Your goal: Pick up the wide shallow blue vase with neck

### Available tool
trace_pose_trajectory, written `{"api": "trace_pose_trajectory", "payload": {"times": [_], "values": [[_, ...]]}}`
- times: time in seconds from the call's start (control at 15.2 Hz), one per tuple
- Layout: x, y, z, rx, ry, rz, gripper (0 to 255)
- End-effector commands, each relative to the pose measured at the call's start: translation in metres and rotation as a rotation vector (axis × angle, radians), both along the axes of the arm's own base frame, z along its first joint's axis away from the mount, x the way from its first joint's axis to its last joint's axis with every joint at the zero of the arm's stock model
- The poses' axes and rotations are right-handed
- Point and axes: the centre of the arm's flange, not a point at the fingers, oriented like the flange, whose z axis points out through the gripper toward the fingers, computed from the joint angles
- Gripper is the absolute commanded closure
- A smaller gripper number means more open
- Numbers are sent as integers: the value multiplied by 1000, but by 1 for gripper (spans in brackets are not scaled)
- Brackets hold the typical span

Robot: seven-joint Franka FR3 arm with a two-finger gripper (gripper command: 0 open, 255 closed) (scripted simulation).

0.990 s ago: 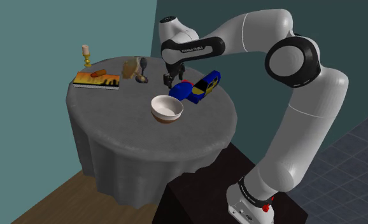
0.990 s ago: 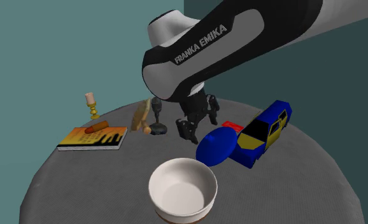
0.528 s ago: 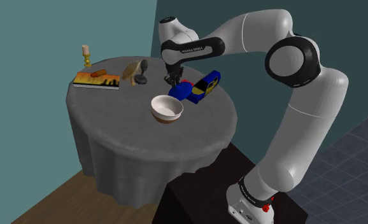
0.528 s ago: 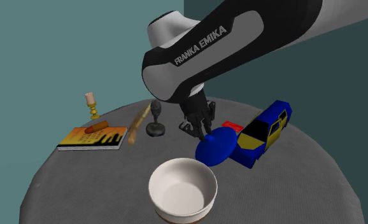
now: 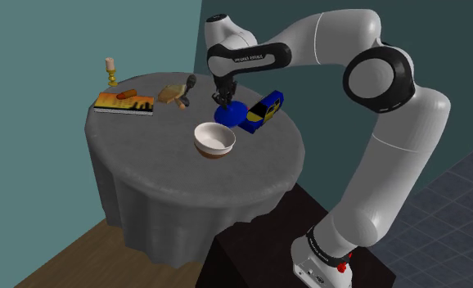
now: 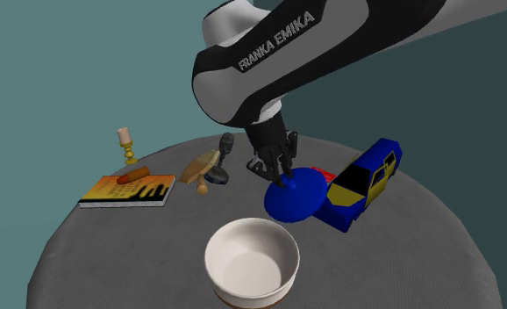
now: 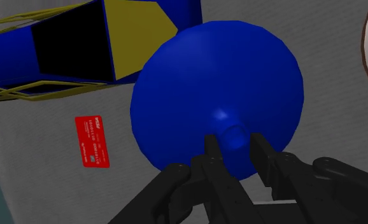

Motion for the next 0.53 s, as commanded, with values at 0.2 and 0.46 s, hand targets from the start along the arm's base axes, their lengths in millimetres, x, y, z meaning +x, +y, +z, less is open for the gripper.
{"api": "trace_pose_trajectory", "payload": {"times": [0.2,0.46], "values": [[0,0,27,0,0,0,255],[0,0,48,0,0,0,255]]}}
